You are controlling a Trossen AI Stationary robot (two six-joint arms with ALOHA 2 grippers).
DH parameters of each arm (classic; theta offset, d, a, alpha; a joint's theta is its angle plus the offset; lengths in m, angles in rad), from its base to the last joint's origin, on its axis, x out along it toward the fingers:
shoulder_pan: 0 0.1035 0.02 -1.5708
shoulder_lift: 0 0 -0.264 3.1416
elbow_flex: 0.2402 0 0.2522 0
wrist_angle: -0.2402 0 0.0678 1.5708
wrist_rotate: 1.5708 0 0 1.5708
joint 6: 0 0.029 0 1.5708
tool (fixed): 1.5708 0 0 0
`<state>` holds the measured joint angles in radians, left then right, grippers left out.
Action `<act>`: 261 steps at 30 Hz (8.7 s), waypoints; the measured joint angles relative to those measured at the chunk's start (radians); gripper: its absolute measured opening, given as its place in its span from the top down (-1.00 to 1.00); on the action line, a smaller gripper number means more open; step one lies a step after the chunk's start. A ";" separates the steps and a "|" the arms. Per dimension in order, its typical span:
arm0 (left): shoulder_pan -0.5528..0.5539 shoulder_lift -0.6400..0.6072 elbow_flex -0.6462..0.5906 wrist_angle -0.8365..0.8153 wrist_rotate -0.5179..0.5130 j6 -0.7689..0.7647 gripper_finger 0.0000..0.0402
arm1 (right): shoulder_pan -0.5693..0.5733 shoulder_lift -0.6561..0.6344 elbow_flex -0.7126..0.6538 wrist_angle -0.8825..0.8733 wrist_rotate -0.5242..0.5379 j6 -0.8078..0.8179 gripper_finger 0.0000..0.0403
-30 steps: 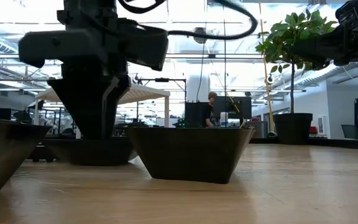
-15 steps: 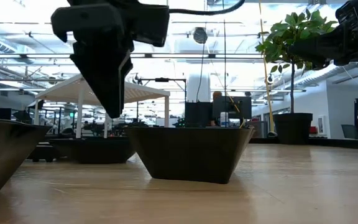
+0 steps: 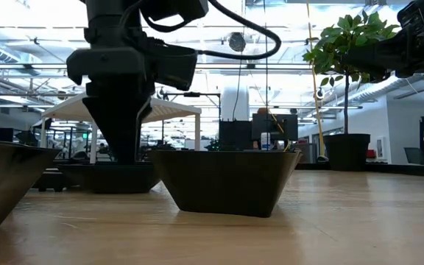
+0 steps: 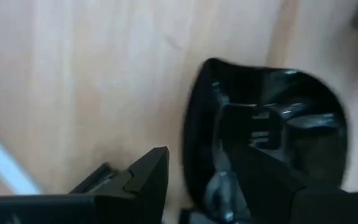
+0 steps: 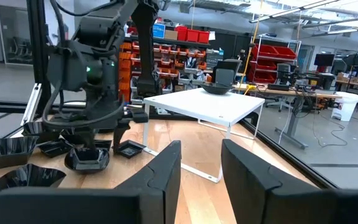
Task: Pick & Place Mini shaped plates
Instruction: Stack the black leaf-shaped plate on top of the black leaf-shaped plate on the shelf, then put the black distorted square plate on the shelf
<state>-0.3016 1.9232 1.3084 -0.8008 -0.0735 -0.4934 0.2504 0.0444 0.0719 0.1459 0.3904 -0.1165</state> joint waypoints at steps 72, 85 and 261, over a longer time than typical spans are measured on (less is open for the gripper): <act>0.071 -0.652 0.006 -0.211 -0.271 0.018 1.00 | 0.000 0.000 0.000 0.000 0.000 0.000 0.49; 0.421 -0.795 0.006 -0.334 -0.187 0.080 1.00 | 0.000 0.000 0.000 0.000 0.000 0.000 0.49; -0.191 0.188 0.512 -0.194 -0.151 -0.356 0.08 | 0.000 0.000 0.000 0.000 0.000 0.000 0.49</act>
<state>-0.4927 2.1109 1.8206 -0.9943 -0.2245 -0.8493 0.2505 0.0443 0.0719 0.1457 0.3904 -0.1167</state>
